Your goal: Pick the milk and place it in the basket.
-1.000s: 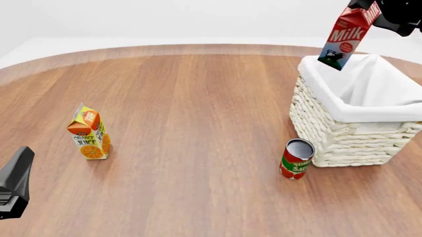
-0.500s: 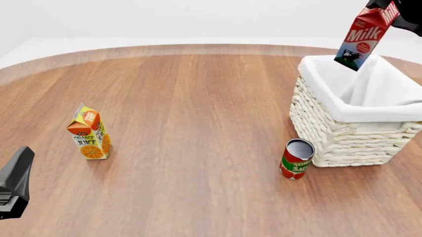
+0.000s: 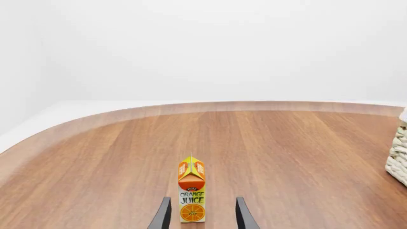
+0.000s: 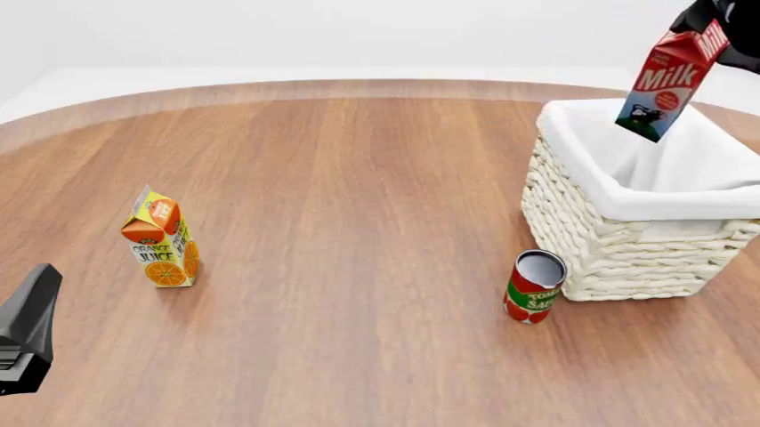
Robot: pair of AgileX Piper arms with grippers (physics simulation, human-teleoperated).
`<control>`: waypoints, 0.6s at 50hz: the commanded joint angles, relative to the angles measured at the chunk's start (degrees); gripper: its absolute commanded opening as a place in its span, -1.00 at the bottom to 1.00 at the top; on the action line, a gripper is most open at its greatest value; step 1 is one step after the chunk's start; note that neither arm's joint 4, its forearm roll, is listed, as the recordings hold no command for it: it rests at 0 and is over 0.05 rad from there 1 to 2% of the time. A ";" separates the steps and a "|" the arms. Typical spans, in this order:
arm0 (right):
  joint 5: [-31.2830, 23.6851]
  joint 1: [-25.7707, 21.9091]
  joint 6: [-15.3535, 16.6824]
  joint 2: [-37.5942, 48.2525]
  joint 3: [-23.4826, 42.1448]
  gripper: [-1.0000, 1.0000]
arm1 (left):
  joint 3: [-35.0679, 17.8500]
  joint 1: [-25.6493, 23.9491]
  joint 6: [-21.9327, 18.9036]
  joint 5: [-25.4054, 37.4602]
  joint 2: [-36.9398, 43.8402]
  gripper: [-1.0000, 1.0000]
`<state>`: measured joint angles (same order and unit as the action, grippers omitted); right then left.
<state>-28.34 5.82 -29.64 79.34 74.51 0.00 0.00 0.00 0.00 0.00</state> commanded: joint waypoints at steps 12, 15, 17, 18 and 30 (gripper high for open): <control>1.08 2.25 0.67 0.98 -0.49 -1.00 | 0.00 0.00 0.00 0.00 0.00 1.00; 1.27 2.37 0.94 1.06 -0.72 -1.00 | 0.00 0.00 0.00 0.00 0.00 1.00; 1.45 2.47 1.19 1.23 -0.94 -1.00 | 0.00 0.00 0.00 0.00 0.00 1.00; 1.58 2.61 1.38 1.28 -1.03 -1.00 | 0.00 0.00 0.00 0.00 0.00 1.00; 3.13 3.84 2.48 2.77 -2.16 -1.00 | 0.00 0.00 0.00 0.00 0.00 1.00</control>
<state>-26.73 8.69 -27.39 81.75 72.37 0.00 0.00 0.00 0.00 0.00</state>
